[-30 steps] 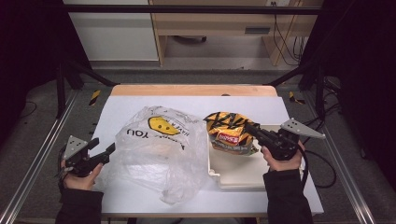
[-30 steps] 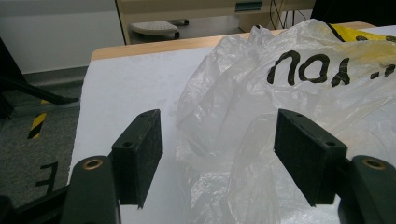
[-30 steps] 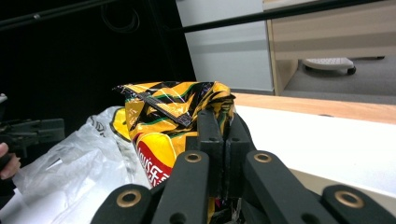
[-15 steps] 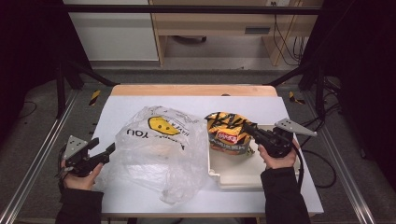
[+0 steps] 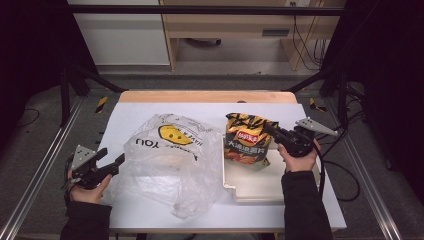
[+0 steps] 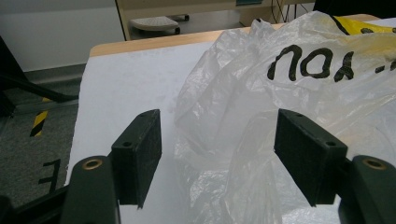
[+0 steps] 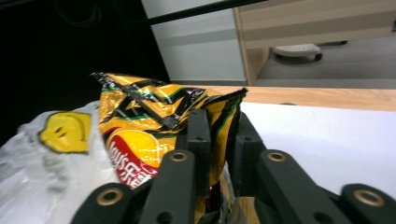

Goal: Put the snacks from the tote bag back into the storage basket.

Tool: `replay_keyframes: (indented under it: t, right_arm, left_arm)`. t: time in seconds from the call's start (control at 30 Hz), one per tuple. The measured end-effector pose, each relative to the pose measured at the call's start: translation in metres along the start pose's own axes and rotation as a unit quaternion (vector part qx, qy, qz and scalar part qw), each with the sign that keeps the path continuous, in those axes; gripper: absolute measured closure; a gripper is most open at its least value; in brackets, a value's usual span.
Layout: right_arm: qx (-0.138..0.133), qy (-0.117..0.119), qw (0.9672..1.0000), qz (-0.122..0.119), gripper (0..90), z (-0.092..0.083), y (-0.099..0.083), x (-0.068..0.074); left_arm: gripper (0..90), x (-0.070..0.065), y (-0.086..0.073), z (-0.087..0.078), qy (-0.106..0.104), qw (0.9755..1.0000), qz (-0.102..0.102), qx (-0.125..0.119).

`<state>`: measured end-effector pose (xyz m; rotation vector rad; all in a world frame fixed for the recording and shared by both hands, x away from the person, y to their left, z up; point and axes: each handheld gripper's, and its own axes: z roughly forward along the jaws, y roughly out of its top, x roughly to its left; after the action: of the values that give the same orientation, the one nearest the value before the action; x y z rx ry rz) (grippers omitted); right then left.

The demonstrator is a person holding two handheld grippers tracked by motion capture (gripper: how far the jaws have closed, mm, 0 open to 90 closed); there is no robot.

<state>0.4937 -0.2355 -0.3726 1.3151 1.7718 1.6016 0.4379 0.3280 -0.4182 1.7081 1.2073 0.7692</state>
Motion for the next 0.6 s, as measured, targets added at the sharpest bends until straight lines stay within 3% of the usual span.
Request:
replay_keyframes:
  t: [0.27,0.6]
  right_arm:
    - [-0.016,-0.028,0.9995,0.007,68.8,0.014,0.001,-0.01]
    - [-0.033,-0.058,0.9977,-0.006,53.3,0.013,0.003,-0.011]
  left_arm:
    - [31.6,0.001,-0.001,0.001,0.0,1.0,-0.001,0.002]
    - [31.5,0.0,0.0,0.001,0.0,1.0,0.0,0.003]
